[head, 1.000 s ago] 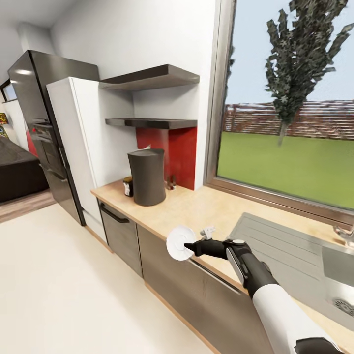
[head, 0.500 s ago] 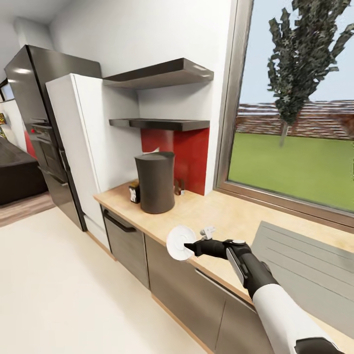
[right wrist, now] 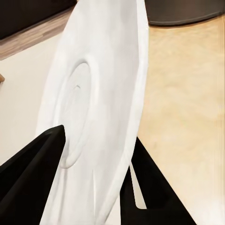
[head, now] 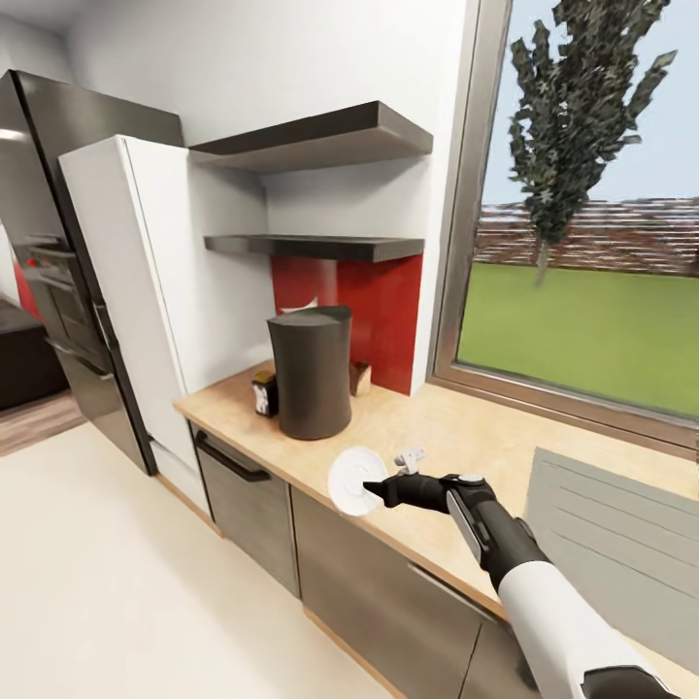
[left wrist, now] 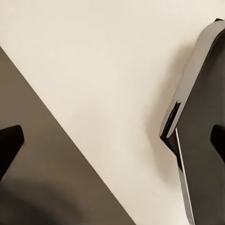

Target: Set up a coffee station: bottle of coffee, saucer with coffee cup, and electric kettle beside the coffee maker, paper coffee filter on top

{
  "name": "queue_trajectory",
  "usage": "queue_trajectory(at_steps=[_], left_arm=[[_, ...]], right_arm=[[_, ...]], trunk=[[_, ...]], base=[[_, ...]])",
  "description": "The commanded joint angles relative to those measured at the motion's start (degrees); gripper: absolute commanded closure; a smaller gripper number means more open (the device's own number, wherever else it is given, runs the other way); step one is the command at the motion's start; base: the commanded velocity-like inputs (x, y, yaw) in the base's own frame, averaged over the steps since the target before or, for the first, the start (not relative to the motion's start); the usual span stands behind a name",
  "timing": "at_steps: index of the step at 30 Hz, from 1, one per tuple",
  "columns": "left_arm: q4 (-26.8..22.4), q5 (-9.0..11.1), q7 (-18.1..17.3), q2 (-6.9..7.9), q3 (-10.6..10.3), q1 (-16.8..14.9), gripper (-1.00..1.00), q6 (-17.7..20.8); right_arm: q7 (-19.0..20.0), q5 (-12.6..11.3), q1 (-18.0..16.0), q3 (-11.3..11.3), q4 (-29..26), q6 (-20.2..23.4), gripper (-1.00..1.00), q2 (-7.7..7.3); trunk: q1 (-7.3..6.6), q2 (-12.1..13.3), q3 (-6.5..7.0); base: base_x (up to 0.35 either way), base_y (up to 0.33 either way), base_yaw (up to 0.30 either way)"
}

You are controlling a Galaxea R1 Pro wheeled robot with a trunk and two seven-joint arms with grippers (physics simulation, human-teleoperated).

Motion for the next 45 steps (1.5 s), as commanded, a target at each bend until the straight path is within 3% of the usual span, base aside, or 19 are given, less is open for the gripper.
queue_trajectory(at_steps=[1,7,12,16,20,22,31,45], left_arm=[[0.01,-0.6,0.06,-0.02,0.41,-0.03,-1.0,-0.19],[0.02,-0.6,0.05,-0.09,0.49,-0.03,-1.0,-0.19],[-0.03,-0.6,0.05,-0.1,0.5,-0.06,-1.0,-0.19],[-0.07,-0.6,0.06,-0.11,0.44,-0.08,-1.0,-0.19],[-0.07,-0.6,0.09,-0.05,0.42,-0.08,-1.0,-0.19],[-0.07,-0.6,0.1,-0.03,0.41,-0.08,-1.0,-0.19],[-0.07,-0.57,0.11,0.16,0.66,-0.08,-1.0,-0.14],[-0.01,-0.6,0.11,0.02,0.68,-0.08,-1.0,-0.18]], right_arm=[[0.18,0.25,-0.02,-0.12,-0.04,0.29,1.0,0.04],[0.0,-0.09,-0.02,-1.31,2.52,0.29,1.0,0.12],[-0.09,-1.56,-0.01,-9.96,5.39,0.35,1.0,0.41],[-0.19,-1.74,-0.01,-12.79,6.47,1.41,1.0,0.42],[-0.17,-1.77,-0.02,-18.96,7.64,6.66,1.0,0.48],[-0.2,-1.77,-0.02,-20.18,7.73,8.01,1.0,0.48],[-2.97,-1.76,-0.02,-21.11,10.51,9.6,1.0,0.55],[-3.31,-1.7,-0.02,-21.12,11.11,9.61,1.0,0.57]], trunk=[[0.05,-0.02,0.0],[0.05,-0.02,0.0],[0.05,-0.02,0.0],[0.05,-0.02,0.0],[0.05,-0.02,0.0],[0.05,-0.02,0.0],[0.05,-0.02,0.0],[0.05,-0.02,0.0]], base=[[0.245,0.247,-0.078],[0.274,0.213,-0.01],[0.288,0.146,-0.001],[0.32,0.083,0.0],[0.244,0.011,0.0],[0.061,0.002,0.0],[0.008,0.007,0.0],[0.023,0.114,0.0]])
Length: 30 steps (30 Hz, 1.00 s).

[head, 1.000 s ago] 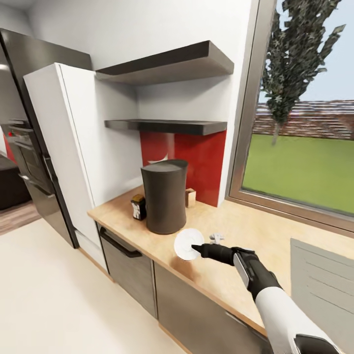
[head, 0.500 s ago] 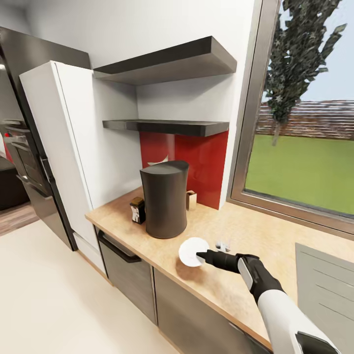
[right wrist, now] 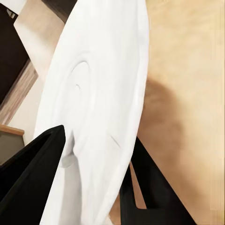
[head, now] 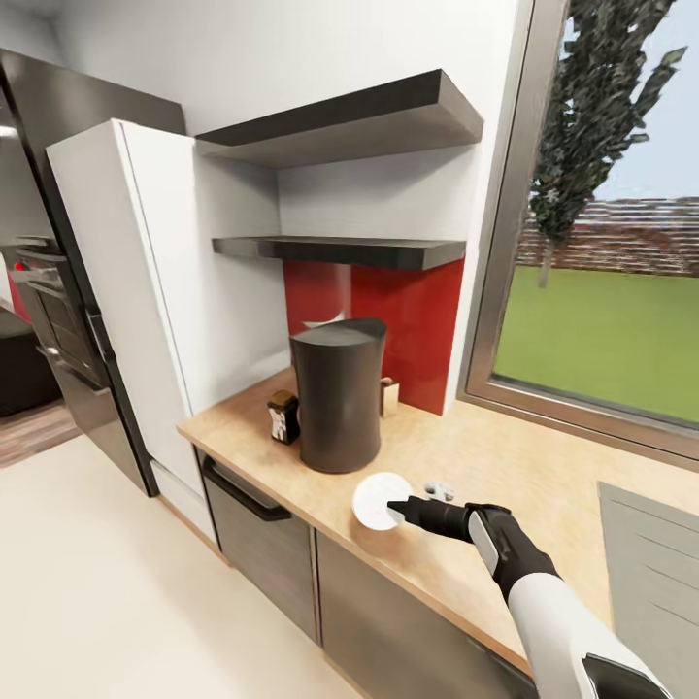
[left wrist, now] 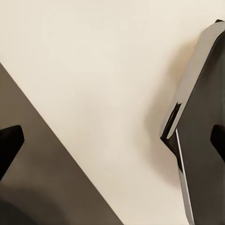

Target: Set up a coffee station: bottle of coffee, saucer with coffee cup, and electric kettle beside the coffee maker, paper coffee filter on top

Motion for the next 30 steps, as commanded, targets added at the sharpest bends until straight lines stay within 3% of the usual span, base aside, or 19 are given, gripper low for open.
queue_trajectory(at_steps=[1,15,24,30], left_arm=[[0.03,-0.6,0.06,-0.03,0.41,0.0,-1.0,-0.17],[0.05,-0.6,0.06,0.03,0.46,0.08,-1.0,-0.19],[0.11,-0.51,0.06,0.03,0.49,0.09,-1.0,-0.16],[0.06,-0.51,0.06,0.03,0.5,0.09,-1.0,-0.12]], right_arm=[[0.21,0.06,-0.02,-0.45,0.1,0.48,1.0,0.08],[0.19,0.04,-0.02,-0.54,2.0,0.53,1.0,-0.08],[0.13,0.04,-0.02,-0.54,3.91,0.6,1.0,-0.08],[0.21,-0.01,-0.01,-0.54,3.83,4.34,1.0,-0.06]], trunk=[[0.04,-0.03,0.0],[0.04,-0.03,0.0],[0.04,-0.03,0.0],[0.04,-0.03,0.0]], base=[[0.194,0.197,0.0],[0.159,0.1,0.0],[0.015,0.01,0.0],[0.0,0.0,0.0]])
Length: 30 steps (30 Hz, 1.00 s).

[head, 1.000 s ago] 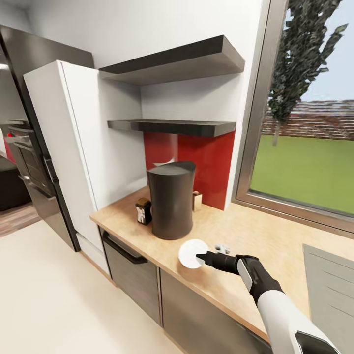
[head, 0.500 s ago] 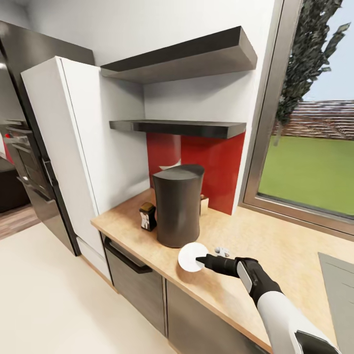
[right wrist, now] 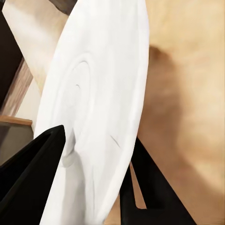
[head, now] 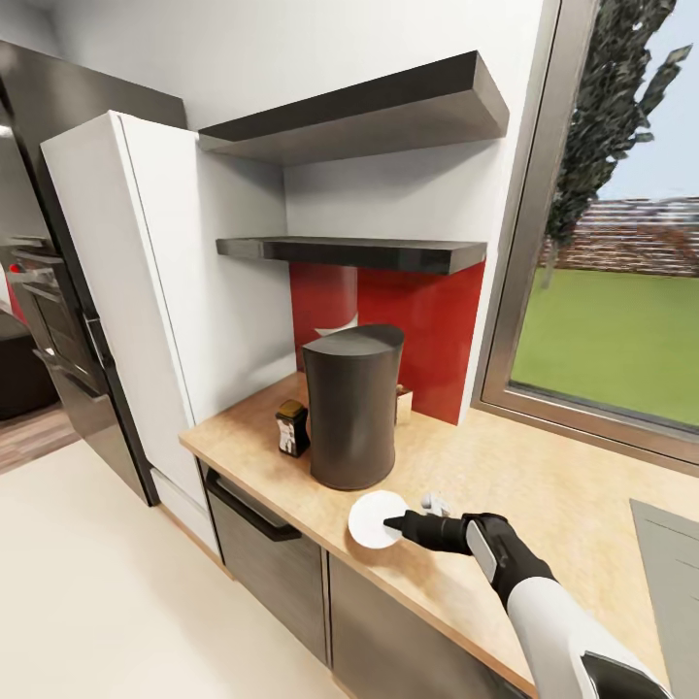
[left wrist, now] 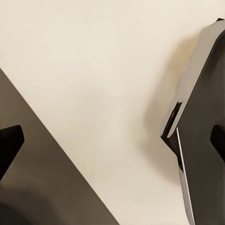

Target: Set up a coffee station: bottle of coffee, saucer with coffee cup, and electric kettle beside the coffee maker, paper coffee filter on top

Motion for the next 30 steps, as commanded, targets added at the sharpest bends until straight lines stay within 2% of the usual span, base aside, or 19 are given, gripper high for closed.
queue_trajectory(at_steps=[1,9,23,24,30], left_arm=[[0.0,-0.6,0.06,-0.02,0.41,0.0,-1.0,-0.17],[-0.02,-0.61,0.4,-0.11,0.41,0.0,-1.0,-0.17],[0.01,-0.6,0.42,-0.05,0.41,0.0,-1.0,-0.17],[0.02,-0.6,0.42,-0.04,0.41,0.0,-1.0,-0.17],[0.03,-0.6,0.42,-0.11,0.41,0.0,-1.0,-0.17]], right_arm=[[0.15,0.06,0.0,-0.43,-0.06,0.54,1.0,0.05],[-2.48,0.05,-0.02,-0.52,0.0,0.66,1.0,-0.21],[-2.75,0.12,-0.02,-0.47,0.02,0.66,1.0,-0.14],[-2.75,0.13,-0.02,-0.47,0.02,0.66,-1.0,-0.1],[-2.75,0.13,-0.02,-0.43,0.02,0.67,-1.0,-0.07]], trunk=[[0.02,-0.03,0.0],[0.02,-0.03,0.0],[0.02,-0.03,0.0],[0.02,-0.03,0.0],[0.02,-0.03,0.0]], base=[[0.027,0.0,0.0],[0.126,0.0,0.0],[0.041,0.033,0.0],[0.001,0.001,0.0],[0.0,0.0,0.0]])
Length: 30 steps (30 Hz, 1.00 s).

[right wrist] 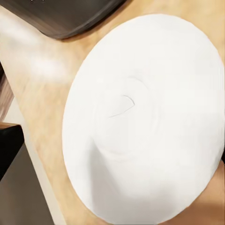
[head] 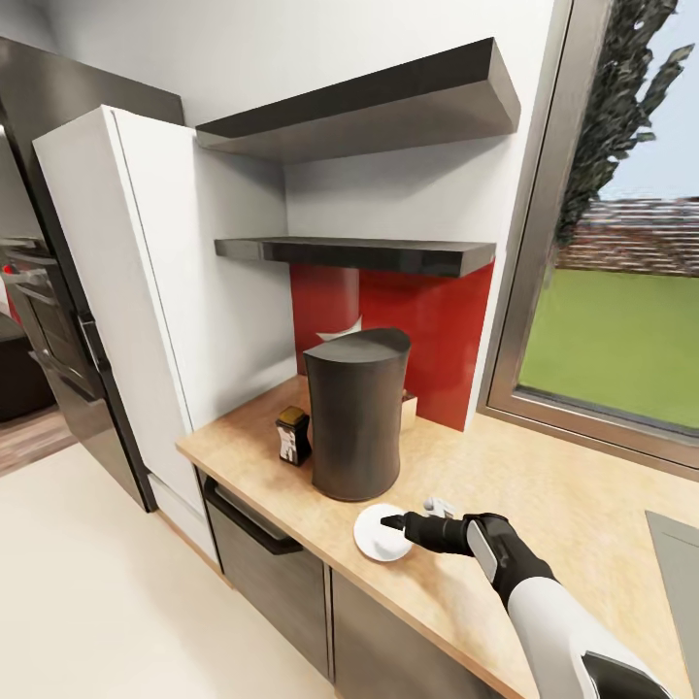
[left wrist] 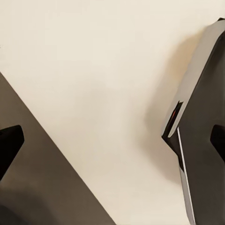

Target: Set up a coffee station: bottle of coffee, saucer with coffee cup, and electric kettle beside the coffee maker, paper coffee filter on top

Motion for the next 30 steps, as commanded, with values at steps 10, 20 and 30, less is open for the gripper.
queue_trajectory(at_steps=[10,20,30], left_arm=[[0.07,-0.6,0.22,-0.03,0.41,0.0,-1.0,-0.18],[0.05,-0.61,0.24,-0.11,0.42,0.0,-1.0,-0.18],[-0.05,-0.6,0.24,-0.14,0.41,-0.07,-1.0,-0.18]], right_arm=[[0.14,0.16,-0.01,-0.43,-0.06,0.44,-1.0,0.06],[0.14,0.14,-0.01,-0.51,-0.06,0.48,-1.0,-0.02],[0.21,-0.03,0.01,-0.42,-0.41,0.43,-1.0,0.1]], trunk=[[0.02,-0.03,-0.01],[0.02,-0.03,-0.01],[0.02,-0.03,-0.01]], base=[[0.0,-0.096,0.0],[-0.24,-0.127,0.0],[-0.337,-0.001,0.0]])
